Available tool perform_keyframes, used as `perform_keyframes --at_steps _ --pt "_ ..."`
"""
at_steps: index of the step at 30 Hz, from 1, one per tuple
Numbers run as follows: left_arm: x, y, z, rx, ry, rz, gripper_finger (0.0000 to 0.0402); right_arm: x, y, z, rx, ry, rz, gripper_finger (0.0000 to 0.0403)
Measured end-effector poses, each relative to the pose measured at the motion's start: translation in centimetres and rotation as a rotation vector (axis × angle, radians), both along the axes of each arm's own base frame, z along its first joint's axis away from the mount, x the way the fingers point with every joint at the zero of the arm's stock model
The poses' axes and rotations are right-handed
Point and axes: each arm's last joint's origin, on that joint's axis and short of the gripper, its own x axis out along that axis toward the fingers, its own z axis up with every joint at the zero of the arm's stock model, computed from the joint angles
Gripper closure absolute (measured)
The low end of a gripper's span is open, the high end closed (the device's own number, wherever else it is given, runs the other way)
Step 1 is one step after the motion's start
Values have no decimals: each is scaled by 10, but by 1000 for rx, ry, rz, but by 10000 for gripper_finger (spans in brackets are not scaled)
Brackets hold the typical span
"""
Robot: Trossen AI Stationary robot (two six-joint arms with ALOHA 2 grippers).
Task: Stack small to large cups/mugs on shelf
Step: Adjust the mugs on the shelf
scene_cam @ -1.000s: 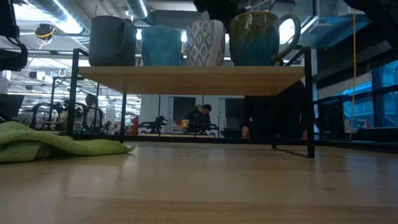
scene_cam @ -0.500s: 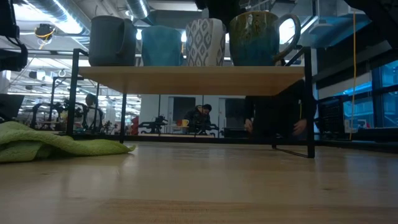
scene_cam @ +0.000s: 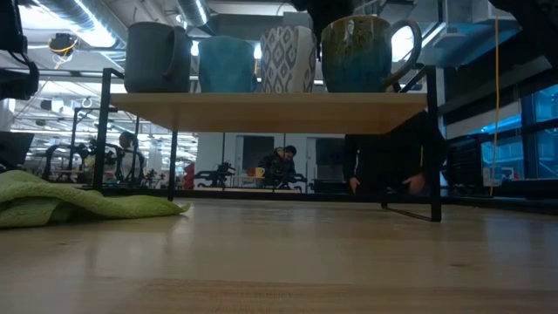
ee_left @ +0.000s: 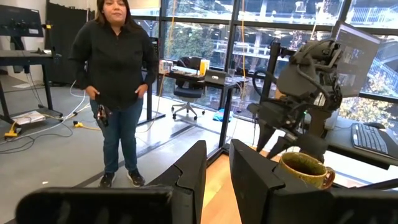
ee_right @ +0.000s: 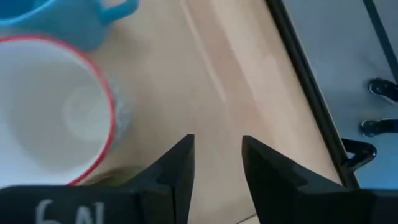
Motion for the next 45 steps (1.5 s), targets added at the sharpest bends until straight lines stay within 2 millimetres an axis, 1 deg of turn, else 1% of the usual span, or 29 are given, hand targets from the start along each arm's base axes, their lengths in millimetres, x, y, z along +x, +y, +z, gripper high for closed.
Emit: perform_keyframes --at_steps 3,6,8,11,14,20,22,24,25,29,32,34,39,45 --pt "0 0 0 0 0 0 335 -2 -4 3 -12 -13 -15 269" --pt "0 0 0 0 0 0 335 -8 -8 8 -145 5 -71 269" --pt "0 0 0 -2 -1 0 335 -11 -12 11 -184 6 -97 269" --pt "0 0 0 -4 -2 0 335 -18 -17 18 -130 -41 -151 270" --pt "0 0 0 -5 -3 0 335 -28 -17 27 -73 -99 -210 270" --pt "0 0 0 -4 -3 0 335 -49 -4 50 -5 -211 -275 270" --pt "0 0 0 -4 -3 0 335 -56 0 55 88 -255 -318 270" --pt "0 0 0 -4 -2 0 335 -60 3 52 160 -252 -352 270" --pt "0 0 0 -2 -1 0 335 -62 3 47 172 -235 -369 270" --pt "0 0 0 1 1 0 335 -70 4 21 244 -125 -432 270" --pt "0 0 0 3 2 0 335 -81 8 9 258 -71 -453 270" --pt "0 0 0 3 2 0 335 -89 9 8 239 -65 -462 270" --pt "-1 2 0 -4 -2 0 335 -106 13 14 238 -89 -478 270" --pt "-3 5 0 -15 -9 0 335 -103 19 11 265 -77 -470 270"
